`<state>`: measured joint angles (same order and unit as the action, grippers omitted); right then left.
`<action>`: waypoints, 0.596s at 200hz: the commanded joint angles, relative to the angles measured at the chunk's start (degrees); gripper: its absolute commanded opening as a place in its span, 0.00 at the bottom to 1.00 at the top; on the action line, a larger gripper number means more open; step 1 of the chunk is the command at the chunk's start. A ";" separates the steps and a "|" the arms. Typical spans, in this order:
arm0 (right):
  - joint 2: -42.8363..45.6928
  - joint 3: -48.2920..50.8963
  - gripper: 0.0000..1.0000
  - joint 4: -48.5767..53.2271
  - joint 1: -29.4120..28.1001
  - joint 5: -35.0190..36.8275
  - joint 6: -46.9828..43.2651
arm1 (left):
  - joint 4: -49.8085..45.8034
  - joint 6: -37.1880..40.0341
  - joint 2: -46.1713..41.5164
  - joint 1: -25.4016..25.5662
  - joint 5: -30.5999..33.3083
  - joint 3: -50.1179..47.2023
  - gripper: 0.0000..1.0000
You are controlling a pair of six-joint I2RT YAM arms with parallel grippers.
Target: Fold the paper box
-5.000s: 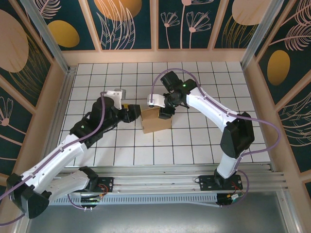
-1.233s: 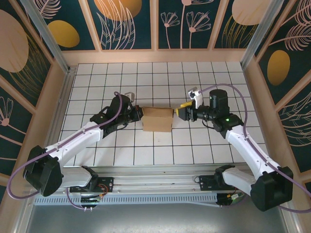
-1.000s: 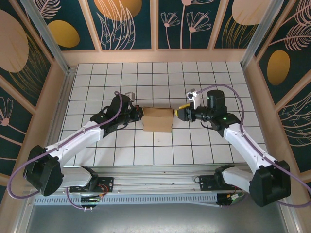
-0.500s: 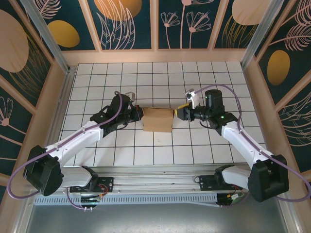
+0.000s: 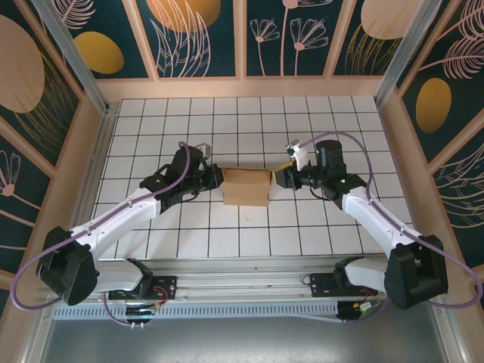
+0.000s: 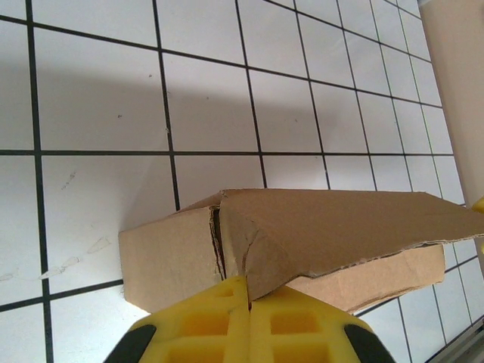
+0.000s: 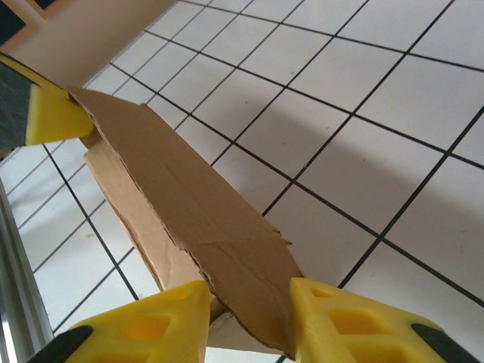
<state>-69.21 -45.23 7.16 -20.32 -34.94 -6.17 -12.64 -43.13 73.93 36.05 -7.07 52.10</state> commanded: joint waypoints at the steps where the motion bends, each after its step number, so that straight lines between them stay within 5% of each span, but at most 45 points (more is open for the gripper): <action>1: -0.47 -1.09 0.30 0.41 -0.47 0.75 -1.21 | -3.18 0.36 0.08 -0.06 -1.45 0.57 0.00; 77: -2.80 -3.72 0.06 0.59 -2.24 4.50 8.60 | -1.24 -0.35 0.58 -0.03 -3.83 0.15 0.00; 119: -4.24 -6.65 0.04 3.92 -3.34 8.31 15.58 | -1.51 -0.10 1.13 -0.01 -3.47 0.08 0.00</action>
<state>-72.69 -49.30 8.14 -22.74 -29.65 2.90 -12.19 -43.16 73.93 36.03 -8.60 52.10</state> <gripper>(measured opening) 0.056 0.043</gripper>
